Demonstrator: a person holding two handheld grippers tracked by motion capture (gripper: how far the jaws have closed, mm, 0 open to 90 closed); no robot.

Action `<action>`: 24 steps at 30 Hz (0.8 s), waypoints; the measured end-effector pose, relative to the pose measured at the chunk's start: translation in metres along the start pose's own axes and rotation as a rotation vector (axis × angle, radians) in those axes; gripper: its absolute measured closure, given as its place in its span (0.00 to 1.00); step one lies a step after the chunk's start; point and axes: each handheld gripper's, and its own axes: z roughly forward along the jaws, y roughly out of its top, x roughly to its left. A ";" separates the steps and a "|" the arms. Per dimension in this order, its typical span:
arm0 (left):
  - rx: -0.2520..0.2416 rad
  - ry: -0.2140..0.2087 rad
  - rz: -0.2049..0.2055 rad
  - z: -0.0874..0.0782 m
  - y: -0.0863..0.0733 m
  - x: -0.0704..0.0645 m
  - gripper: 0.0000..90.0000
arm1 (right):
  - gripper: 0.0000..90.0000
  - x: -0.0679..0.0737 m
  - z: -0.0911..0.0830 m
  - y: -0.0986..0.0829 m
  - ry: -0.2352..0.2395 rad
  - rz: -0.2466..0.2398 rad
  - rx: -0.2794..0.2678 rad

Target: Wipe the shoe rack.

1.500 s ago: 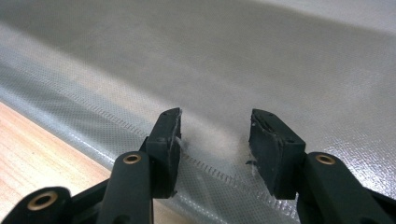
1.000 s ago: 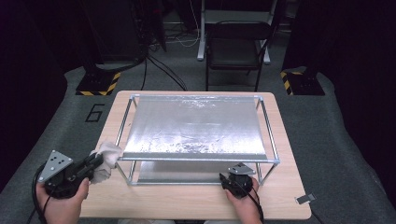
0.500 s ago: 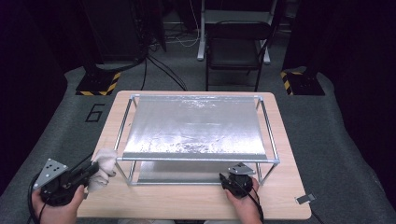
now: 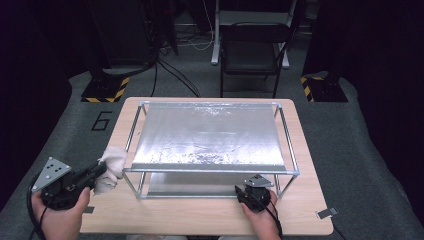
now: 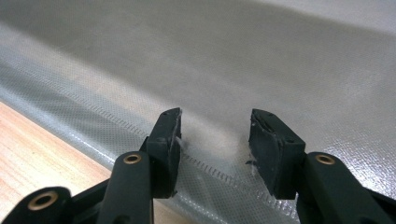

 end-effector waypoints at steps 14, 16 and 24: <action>-0.020 -0.033 0.035 0.018 0.025 -0.012 0.90 | 0.60 0.000 0.000 0.000 0.000 -0.001 0.000; -0.019 -0.037 0.033 0.022 0.027 -0.014 0.90 | 0.60 0.000 0.000 0.000 0.000 0.000 0.000; -0.008 -0.057 0.042 0.045 0.031 -0.023 0.90 | 0.60 0.000 0.000 0.000 0.000 0.000 0.000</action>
